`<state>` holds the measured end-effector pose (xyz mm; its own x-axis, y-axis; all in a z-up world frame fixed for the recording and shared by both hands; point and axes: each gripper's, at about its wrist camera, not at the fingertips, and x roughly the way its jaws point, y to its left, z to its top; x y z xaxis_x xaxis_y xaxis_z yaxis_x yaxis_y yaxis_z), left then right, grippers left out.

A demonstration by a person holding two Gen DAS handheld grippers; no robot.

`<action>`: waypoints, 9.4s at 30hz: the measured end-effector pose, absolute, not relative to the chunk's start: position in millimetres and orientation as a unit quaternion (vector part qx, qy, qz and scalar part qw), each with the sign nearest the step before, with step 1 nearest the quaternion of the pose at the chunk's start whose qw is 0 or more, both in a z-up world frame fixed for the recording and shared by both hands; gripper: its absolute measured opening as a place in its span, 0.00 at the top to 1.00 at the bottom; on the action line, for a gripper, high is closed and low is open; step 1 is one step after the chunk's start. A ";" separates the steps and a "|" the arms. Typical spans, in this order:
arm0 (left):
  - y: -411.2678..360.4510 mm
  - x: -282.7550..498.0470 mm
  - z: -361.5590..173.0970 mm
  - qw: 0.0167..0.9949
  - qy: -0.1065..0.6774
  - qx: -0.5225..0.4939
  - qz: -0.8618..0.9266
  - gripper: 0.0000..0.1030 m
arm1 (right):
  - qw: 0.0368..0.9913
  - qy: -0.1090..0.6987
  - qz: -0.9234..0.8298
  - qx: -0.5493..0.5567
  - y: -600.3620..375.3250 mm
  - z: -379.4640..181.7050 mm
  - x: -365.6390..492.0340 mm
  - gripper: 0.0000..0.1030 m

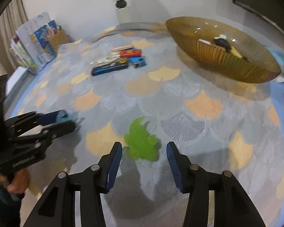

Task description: Organize rigid objects

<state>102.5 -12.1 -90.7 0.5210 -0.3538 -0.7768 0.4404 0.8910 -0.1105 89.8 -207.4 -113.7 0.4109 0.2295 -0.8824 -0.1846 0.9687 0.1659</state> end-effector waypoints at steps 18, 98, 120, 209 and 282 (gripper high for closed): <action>-31.7 96.5 -58.2 0.883 0.398 0.074 -0.238 0.66 | 0.882 0.450 0.139 0.010 -205.7 -58.9 72.8 0.74; 46.3 140.4 -87.6 0.897 0.427 -0.028 -0.114 0.16 | 0.850 0.511 0.127 -0.018 -184.2 -121.2 116.6 0.25; -0.1 169.3 -44.0 0.888 0.409 0.123 -0.169 0.17 | 0.860 0.487 0.152 0.009 -185.0 -54.7 142.6 0.36; -89.7 182.2 126.0 0.939 0.219 0.035 -0.265 0.81 | 0.959 0.279 0.004 0.046 -327.0 88.1 139.5 0.77; 24.7 144.0 -98.7 0.889 0.457 0.015 -0.007 0.01 | 0.839 0.534 0.098 -0.026 -158.1 -129.1 136.9 0.00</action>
<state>144.0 24.7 -98.7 0.5818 0.0007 -0.8133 0.0266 0.9994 0.0199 136.9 -158.1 -129.1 0.4098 0.1363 -0.9019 -0.1923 0.9795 0.0606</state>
